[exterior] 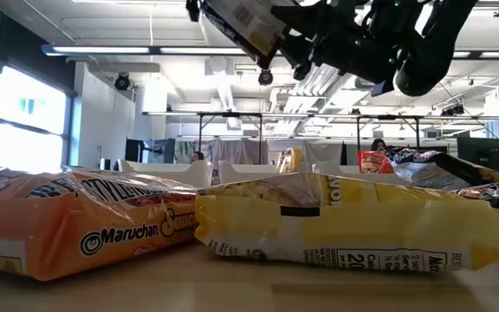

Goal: Sort Maruchan noodles
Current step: Put the black noodle into the left white bin

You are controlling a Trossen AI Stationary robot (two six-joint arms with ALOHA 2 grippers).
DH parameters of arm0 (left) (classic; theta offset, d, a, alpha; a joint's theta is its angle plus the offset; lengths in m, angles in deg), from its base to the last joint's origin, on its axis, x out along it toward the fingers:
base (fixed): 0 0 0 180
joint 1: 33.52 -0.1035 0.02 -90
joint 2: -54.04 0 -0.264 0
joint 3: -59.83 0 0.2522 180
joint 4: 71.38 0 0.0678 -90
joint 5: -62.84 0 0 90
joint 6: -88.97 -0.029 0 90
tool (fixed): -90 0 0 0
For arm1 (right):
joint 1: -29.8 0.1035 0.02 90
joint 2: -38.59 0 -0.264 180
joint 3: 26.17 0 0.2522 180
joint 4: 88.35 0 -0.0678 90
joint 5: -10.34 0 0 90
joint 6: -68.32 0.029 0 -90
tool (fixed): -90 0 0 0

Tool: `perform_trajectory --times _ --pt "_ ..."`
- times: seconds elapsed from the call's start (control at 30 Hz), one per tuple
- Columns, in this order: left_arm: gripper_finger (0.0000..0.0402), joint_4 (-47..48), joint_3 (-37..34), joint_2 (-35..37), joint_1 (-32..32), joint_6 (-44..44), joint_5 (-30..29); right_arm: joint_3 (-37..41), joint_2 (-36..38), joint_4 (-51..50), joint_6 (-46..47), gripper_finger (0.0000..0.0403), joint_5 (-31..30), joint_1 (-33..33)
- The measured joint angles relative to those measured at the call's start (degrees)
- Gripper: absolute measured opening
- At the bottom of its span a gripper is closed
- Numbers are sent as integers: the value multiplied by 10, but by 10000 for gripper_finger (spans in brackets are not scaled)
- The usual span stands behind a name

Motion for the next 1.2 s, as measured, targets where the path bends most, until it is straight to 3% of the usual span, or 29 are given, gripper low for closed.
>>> perform_trajectory --times 0.2,0.67,0.8,1.0,1.2 --pt "0 -34 0 0 -4 -8 -1 -19 0 25 16 240 -3 1" --pt "0 -87 0 -1 -4 -30 -6 -83 0 -26 -7 233 4 1" --pt "0 -93 0 -1 -4 -37 -9 -83 0 -26 -13 199 3 1" --pt "3 -87 0 -1 -4 -32 -9 -83 0 -26 -17 118 2 -1" --pt "23 39 0 16 -4 -15 -4 -83 0 -31 -14 56 48 -24"
